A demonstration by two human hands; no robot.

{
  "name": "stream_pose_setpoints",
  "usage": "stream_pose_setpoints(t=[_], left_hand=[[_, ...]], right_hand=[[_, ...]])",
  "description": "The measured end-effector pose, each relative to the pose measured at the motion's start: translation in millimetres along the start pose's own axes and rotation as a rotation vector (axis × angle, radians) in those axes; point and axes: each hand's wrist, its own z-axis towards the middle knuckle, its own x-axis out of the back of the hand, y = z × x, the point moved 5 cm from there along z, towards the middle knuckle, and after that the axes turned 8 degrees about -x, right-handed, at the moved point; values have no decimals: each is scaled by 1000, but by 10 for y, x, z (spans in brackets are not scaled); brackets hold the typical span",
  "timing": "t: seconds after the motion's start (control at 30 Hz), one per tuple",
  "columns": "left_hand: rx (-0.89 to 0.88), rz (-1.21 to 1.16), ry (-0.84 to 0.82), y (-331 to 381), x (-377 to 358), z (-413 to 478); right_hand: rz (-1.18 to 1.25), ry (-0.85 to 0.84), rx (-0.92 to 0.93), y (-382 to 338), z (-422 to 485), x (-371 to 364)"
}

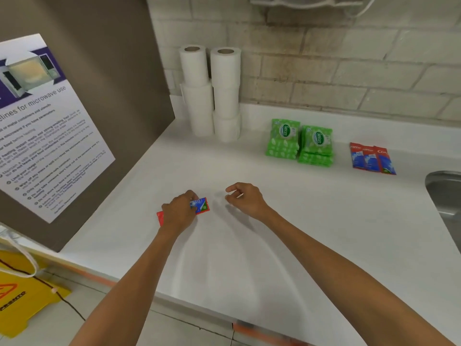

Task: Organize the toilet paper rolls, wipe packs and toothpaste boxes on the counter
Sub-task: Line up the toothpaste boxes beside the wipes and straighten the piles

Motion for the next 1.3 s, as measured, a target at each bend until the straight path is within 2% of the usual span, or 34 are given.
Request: stream_pose_setpoints(t=[0.3, 0.67, 0.83, 1.0, 1.3], left_hand=[[-449, 68, 2, 1328, -8, 111], [-761, 14, 171, 3000, -209, 121], [-814, -107, 314, 3543, -265, 120], [-803, -207, 255, 3884, -446, 210], [-702, -239, 144, 4116, -878, 438]], right_hand=[[-224, -10, 52, 114, -107, 677], [-3, 321, -38, 836, -482, 2194], [194, 488, -95, 1233, -591, 2842], [380, 612, -210, 1625, -531, 3375], [588, 678, -388, 2265, -239, 3862]])
